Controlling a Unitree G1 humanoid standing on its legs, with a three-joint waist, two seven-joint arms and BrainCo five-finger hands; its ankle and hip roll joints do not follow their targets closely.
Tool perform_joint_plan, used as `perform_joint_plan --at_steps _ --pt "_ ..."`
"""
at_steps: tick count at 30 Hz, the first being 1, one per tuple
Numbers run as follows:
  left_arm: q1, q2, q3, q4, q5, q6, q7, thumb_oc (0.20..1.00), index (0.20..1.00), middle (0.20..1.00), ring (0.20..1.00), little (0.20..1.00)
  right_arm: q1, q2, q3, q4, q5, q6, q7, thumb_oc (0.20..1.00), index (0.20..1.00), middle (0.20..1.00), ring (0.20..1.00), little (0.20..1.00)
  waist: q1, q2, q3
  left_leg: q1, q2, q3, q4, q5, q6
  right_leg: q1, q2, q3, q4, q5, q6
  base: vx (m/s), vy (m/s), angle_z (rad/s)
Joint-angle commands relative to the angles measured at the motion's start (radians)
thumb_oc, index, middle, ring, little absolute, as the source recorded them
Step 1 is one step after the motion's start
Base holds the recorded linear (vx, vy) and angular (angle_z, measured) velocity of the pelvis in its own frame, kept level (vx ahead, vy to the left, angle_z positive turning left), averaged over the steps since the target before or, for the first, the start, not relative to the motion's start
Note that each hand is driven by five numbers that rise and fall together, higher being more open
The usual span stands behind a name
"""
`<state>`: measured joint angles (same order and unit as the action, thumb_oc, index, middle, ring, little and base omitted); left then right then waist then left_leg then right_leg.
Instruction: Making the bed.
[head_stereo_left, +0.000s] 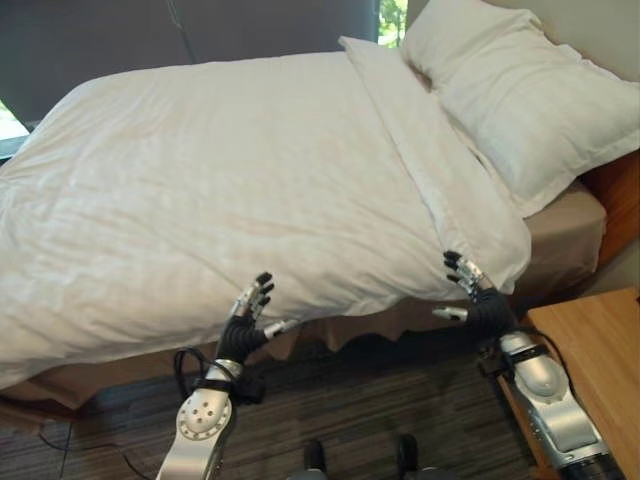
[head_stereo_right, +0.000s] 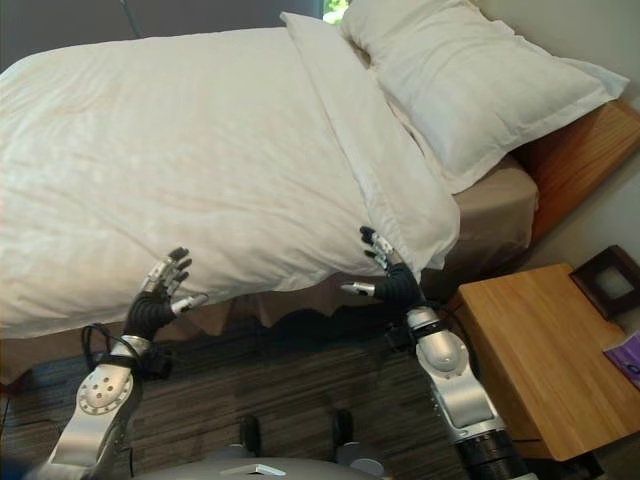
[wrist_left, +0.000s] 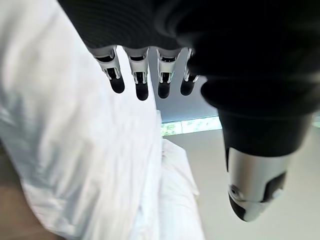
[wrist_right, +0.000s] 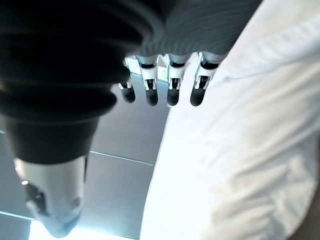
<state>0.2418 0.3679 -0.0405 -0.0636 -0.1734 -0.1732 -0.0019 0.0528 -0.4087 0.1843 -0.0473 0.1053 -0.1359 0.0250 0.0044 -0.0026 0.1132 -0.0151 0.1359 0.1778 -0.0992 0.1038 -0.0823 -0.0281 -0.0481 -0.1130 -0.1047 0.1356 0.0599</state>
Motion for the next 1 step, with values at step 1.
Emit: perform_joint_plan --at_steps 1 --pt "-0.034 0.044 0.024 -0.018 0.037 -0.044 0.023 1.000 1.000 1.000 1.000 1.000 -0.026 0.019 -0.033 -0.028 -0.042 -0.039 -0.036 1.000 1.000 1.000 1.000 1.000 0.000 -0.030 -0.012 0.036 0.064 -0.010 0.012 -0.069 -0.062 0.086 -0.052 -0.034 0.019 -0.178 0.053 0.01 0.012 0.10"
